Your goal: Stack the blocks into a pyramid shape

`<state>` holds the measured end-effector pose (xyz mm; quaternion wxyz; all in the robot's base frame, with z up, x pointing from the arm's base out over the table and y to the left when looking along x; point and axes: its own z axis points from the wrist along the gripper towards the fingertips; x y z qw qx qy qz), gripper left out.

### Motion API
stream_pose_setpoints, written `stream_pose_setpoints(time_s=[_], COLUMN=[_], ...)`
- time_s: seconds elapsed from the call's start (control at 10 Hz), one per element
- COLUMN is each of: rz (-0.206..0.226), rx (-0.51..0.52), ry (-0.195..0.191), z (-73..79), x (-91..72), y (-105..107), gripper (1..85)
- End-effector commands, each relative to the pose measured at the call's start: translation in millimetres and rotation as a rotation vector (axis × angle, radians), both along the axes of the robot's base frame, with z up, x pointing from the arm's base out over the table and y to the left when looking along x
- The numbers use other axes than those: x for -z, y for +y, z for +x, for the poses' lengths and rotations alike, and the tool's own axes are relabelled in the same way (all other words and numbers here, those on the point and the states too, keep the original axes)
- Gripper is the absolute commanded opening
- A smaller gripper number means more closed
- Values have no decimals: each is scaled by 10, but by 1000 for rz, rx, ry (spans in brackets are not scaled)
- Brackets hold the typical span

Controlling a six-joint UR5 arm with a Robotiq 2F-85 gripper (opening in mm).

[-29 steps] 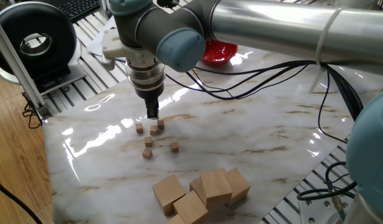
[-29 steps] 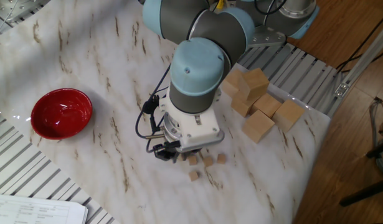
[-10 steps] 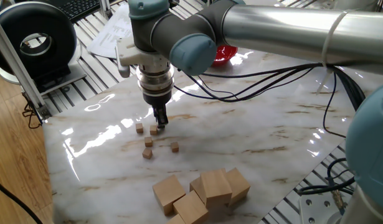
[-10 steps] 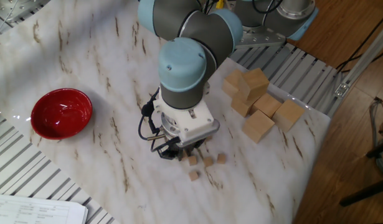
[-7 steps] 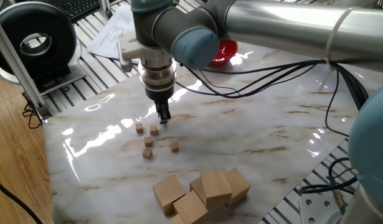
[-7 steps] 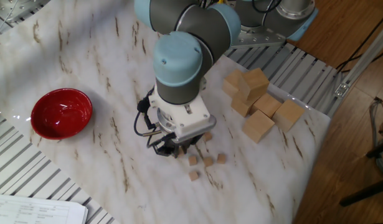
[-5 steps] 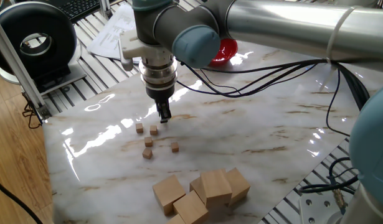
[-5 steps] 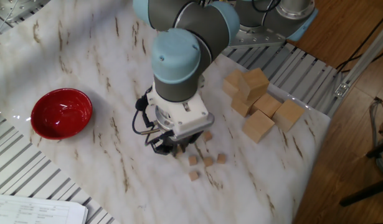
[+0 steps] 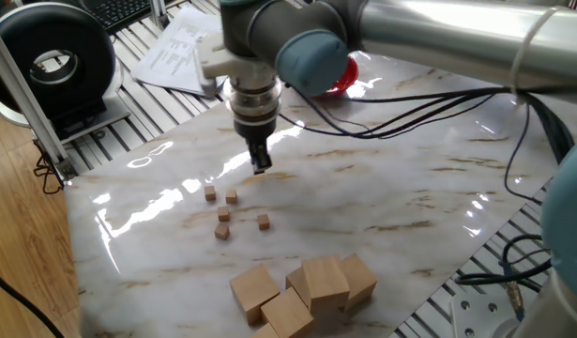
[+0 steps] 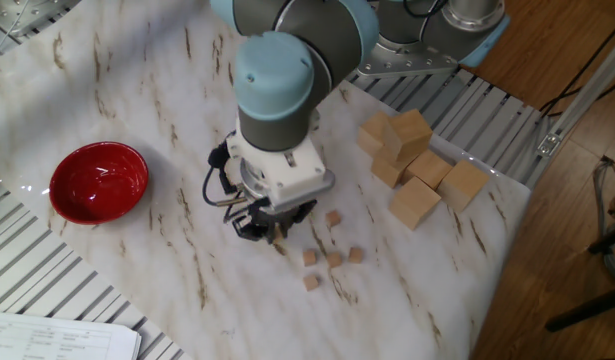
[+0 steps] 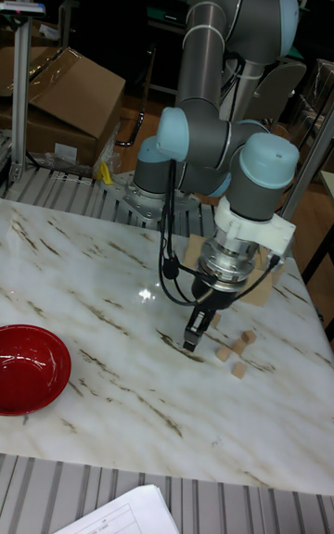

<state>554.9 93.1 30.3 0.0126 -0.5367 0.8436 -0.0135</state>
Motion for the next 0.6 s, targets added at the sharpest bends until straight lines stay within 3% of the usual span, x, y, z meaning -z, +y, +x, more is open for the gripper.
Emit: stream_pose_setpoints(time_s=[0.0,0.3,0.5], rz=[32,63,53], rx=[-1,0,35], ry=[-18,-10,-8], z=[-57,-85,-88], x=[-55,-59,-57], y=[-206,-141,-172], gripper=[147,150,150])
